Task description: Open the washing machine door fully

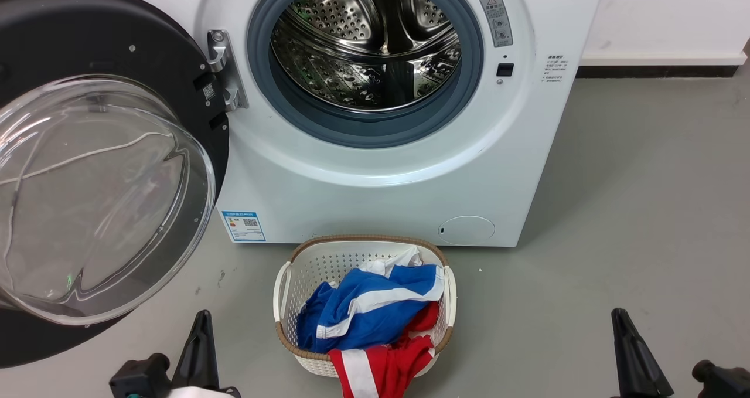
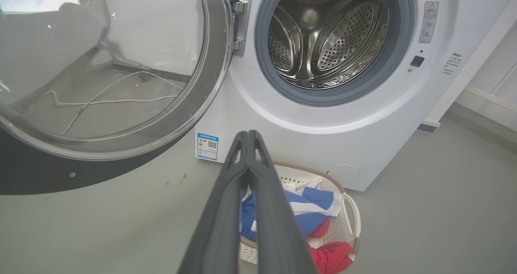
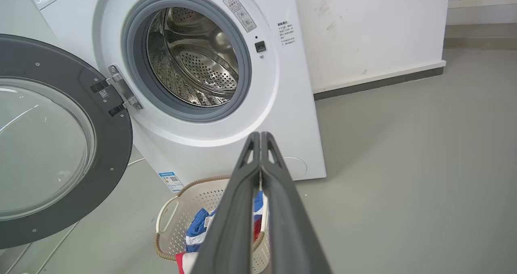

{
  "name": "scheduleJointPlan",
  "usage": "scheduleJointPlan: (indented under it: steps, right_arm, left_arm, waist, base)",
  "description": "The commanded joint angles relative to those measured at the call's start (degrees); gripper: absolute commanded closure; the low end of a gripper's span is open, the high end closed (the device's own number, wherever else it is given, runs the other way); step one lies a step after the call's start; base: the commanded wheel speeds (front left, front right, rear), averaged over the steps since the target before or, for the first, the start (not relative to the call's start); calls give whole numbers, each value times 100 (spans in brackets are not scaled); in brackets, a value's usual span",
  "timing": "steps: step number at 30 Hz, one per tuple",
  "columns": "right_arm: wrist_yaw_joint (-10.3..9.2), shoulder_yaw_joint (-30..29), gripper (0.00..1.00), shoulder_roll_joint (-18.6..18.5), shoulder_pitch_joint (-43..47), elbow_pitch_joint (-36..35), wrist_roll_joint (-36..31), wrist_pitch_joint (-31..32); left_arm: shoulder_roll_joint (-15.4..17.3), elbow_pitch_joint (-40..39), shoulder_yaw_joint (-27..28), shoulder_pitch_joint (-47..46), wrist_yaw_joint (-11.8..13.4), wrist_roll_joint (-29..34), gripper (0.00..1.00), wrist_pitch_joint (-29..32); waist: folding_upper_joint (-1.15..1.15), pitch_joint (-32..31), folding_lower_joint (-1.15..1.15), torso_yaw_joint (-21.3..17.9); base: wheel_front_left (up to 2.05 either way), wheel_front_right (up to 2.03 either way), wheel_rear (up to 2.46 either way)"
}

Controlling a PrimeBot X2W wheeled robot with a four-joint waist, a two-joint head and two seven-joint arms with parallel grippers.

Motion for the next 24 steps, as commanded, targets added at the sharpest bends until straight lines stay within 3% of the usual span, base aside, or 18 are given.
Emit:
scheduleJointPlan:
  steps: [1, 11, 24]
  right_arm:
    - [0, 3, 100, -56, -172, -48, 207, 31]
    - [0, 7, 100, -117, -444, 157, 1474, 269]
    - [0, -14, 100, -157, -693, 344, 2646, 510]
  left_arm:
    - [16, -64, 30, -170, -21, -199, 100, 41]
    - [4, 52, 114, -353, -146, -1458, 100, 327]
    - [-8, 177, 203, -540, -261, -2641, 100, 605]
  waist:
    - [0, 1, 0, 0]
    - [0, 18, 0, -7]
    - [0, 35, 0, -14]
  base:
    - [0, 0, 0]
    - [0, 0, 0]
    - [0, 0, 0]
